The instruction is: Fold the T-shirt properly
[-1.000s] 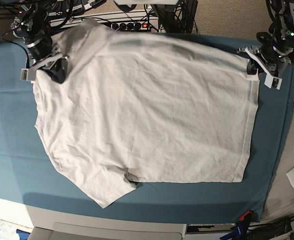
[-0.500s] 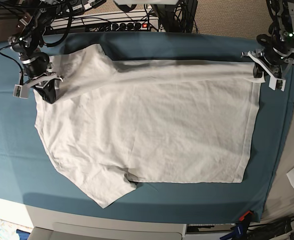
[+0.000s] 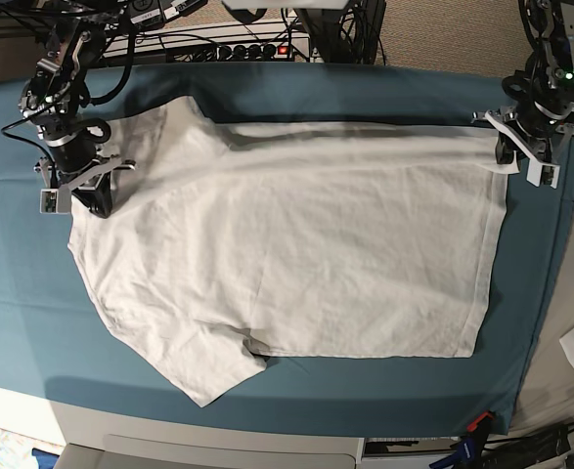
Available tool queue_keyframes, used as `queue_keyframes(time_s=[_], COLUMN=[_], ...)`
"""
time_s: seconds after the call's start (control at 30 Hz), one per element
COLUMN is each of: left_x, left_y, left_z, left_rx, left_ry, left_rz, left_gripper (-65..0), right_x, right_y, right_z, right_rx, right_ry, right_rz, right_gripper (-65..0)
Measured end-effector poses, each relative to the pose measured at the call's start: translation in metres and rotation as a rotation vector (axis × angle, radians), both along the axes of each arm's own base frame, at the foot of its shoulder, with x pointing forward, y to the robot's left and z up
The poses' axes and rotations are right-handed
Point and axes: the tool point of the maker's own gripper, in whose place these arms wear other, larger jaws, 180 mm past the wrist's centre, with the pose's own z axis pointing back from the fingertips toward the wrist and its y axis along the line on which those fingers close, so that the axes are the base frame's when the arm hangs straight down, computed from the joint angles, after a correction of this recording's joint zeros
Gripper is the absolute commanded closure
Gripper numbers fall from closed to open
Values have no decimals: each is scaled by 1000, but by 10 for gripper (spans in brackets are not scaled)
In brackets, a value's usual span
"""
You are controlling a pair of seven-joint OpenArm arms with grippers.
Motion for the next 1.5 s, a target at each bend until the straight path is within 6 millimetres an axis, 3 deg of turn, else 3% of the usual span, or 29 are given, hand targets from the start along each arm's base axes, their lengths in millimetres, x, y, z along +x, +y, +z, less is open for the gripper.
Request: queue_keyframes(time_s=[0.17, 0.3, 0.43, 0.47, 0.53, 0.63, 0.77, 0.87, 1.07, 1.17, 1.23, 1.5], left_x=[0, 0, 6, 8, 11, 19, 19, 21, 20, 20, 20, 19], left_y=[0, 0, 0, 0, 1, 5, 8, 19, 22, 22, 21, 18], left_z=[0, 0, 6, 7, 9, 14, 14, 16, 15, 15, 15, 14], left_rx=[0, 0, -2, -2, 5, 20, 51, 79, 88, 88, 88, 84], left_ry=[-2, -3, -45, -53, -62, -86, -88, -96, -95, -94, -95, -88], left_rz=[0, 0, 3, 3, 3, 14, 10, 65, 79, 79, 74, 53], left_gripper=[0, 0, 0, -29, -156, -290, -299, -299, -299, -299, -299, -299], right_x=[16, 19, 19, 20, 21, 20, 23, 22, 0, -15, -22, -54], right_y=[-6, -9, -6, -5, -3, -3, -7, -22, -71, -87, -92, -92], right_z=[-12, -30, -32, -31, -30, -31, -24, -16, -10, -10, -8, -25], right_rx=[52, 116, 127, 125, 124, 120, 120, 115, 118, 208, 272, 323], right_ry=[5, 34, 33, 29, 26, 29, -11, -43, -40, -25, -15, 79], right_rz=[-32, -58, -42, -34, -23, -23, -35, -75, -221, -289, -309, -307], right_gripper=[0, 0, 0, 0, -13, -196, -206, -206, -206, -230, -267, -276])
